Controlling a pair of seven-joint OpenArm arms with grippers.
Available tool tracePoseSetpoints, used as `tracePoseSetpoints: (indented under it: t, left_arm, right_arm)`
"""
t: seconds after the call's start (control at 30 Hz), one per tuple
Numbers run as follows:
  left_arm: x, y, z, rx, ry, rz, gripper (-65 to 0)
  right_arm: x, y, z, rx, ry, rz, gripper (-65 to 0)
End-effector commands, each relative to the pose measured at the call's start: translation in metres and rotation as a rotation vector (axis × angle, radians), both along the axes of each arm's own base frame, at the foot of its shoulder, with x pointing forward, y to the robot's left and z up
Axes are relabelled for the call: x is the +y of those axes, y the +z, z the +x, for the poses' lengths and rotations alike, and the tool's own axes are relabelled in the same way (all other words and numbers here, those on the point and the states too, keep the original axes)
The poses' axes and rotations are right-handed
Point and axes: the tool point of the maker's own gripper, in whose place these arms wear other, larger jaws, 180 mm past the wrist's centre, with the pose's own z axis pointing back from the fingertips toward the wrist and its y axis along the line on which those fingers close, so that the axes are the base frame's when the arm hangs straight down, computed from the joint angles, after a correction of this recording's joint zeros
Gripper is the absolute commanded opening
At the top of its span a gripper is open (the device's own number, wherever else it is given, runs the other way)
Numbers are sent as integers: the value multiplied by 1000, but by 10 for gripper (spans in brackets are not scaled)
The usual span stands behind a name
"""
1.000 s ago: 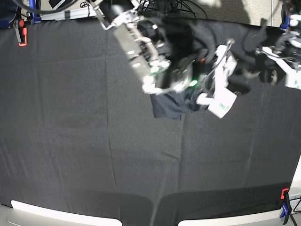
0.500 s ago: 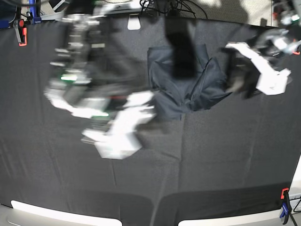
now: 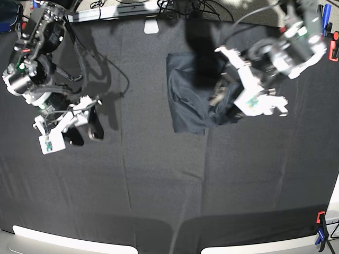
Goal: Layout the t-shirt on the table in an organized manner, then fold the t-shirt properly
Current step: 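Pull the bundle's edge with the left gripper to square it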
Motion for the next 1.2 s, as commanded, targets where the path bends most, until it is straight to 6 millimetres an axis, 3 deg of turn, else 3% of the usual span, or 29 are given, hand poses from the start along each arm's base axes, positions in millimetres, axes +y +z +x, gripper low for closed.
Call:
tracePoseSetpoints:
  t: [0.0,0.1,0.17,0.3,0.33,0.43,0.53,0.7,1.0,1.17]
  left_arm:
    - [2,5,7,-26,12,-7,-354]
    - [7,-14,7,34,24,23,-354]
    - [7,-21,2,62,20,29,-388]
    - [8,-29,-11,97,23,22,-619]
    - [9,-29,-15,108,30,6,-637]
    - [27,-19,-20,110,101,-85,-636]
    - [63,-15,-23,119,212,-127,-635]
    - [114,-29,-38,188,344,-41,-635]
    - [128,-80,-97,532,239,216,-631]
    - [148,-74,-100,556,186,286,-481]
  right_arm:
    - [1,14,5,-48,8,11,-323]
    - [1,14,5,-46,7,9,-323]
    - [1,14,5,-47,7,10,-323]
    - [1,16,6,-58,6,14,-323]
    - [1,17,6,-62,6,15,-323]
    - [2,19,7,-74,4,20,-323]
    - [2,19,7,-75,4,20,-323]
    - [2,19,7,-75,4,21,-323]
    - [2,19,7,-75,6,20,-323]
    - [2,19,7,-75,6,21,-323]
